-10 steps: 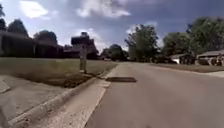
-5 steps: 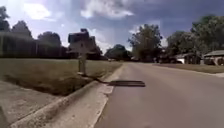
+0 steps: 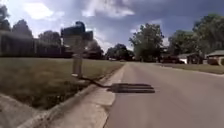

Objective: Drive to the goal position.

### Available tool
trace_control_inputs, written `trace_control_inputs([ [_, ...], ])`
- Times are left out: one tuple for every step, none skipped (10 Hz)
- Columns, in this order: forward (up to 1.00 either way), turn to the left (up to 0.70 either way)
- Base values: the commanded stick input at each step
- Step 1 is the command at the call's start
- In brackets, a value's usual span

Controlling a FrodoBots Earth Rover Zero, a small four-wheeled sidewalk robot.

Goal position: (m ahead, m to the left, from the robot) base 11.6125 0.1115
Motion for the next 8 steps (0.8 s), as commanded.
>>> trace_control_inputs([
  [1.0, -0.4],
  [1.0, -0.4],
  [1.0, -0.4],
  [1.0, -0.4],
  [1.0, -0.4],
  [1.0, -0.4],
  [1.0, -0.4],
  [1.0, -0.4],
])
